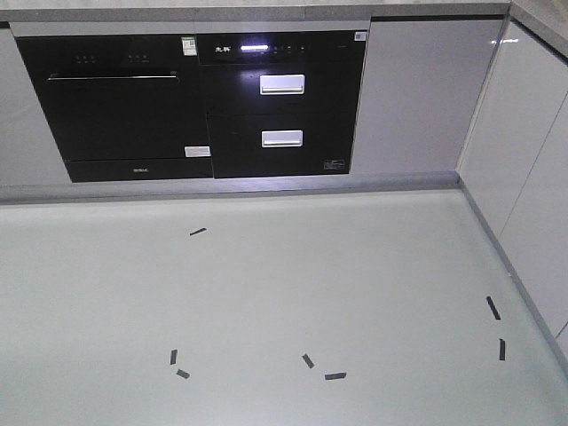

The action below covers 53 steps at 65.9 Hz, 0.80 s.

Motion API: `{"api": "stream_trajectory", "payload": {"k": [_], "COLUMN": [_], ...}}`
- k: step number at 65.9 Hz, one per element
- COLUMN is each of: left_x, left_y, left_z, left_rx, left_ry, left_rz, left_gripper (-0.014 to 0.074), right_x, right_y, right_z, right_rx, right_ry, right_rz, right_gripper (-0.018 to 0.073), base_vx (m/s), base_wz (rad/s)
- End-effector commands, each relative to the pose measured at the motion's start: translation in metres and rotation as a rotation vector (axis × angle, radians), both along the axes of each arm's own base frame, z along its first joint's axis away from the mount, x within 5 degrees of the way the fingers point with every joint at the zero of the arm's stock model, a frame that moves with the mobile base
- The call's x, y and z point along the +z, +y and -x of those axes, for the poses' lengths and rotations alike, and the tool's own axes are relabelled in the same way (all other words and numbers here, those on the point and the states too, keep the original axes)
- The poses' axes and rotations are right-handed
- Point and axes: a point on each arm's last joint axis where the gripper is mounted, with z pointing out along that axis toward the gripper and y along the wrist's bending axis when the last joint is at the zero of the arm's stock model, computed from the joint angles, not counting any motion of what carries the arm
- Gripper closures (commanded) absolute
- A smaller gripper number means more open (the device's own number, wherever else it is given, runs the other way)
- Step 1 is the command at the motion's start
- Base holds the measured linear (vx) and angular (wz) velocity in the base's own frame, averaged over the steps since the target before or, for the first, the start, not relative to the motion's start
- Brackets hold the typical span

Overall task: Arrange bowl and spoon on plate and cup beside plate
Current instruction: 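Drive the base forward toward the black cabinet units and countertop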

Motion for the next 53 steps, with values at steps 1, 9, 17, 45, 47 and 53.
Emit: {"api": "stream_trajectory", "payload": {"k": [1, 9, 17, 45, 47, 53], "left_x": [-0.0041, -0.0041, -0.0041, -0.0041, -0.0041, -0.0041], "left_y": [-0.0002, -0.0002, -0.0002, -0.0002, -0.0002, -0.0002], "left_z": [-0.0023, -0.0023, -0.0023, -0.0023, -0.0023, -0.0023], "left_rx": [-0.002, -0.002, -0.002, -0.002, -0.002, -0.002], "left_ry": [-0.03, -0.03, -0.03, -0.03, -0.03, -0.03], "left_rz": [0.007, 0.007, 0.007, 0.007, 0.007, 0.007], "left_gripper": [0.0602, 0.0602, 0.0602, 0.0602, 0.0602, 0.0602], "right_x": [0.0023, 0.0023, 0.0023, 0.0023, 0.0023, 0.0023], "right_y": [0.0008, 0.0008, 0.0008, 0.0008, 0.0008, 0.0008], "right_z": [0.0006, 0.0006, 0.0006, 0.0006, 0.0006, 0.0006], "right_rx": [0.008, 0.008, 0.008, 0.008, 0.008, 0.008], "right_ry": [-0.073, -0.073, -0.073, -0.073, -0.073, -0.073], "right_rz": [0.009, 0.009, 0.009, 0.009, 0.009, 0.009], "right_gripper": [0.0564, 0.0564, 0.0564, 0.0564, 0.0564, 0.0564], "base_vx": [0.0, 0.0, 0.0, 0.0, 0.01, 0.01], "base_wz": [0.0, 0.0, 0.0, 0.0, 0.0, 0.0]}}
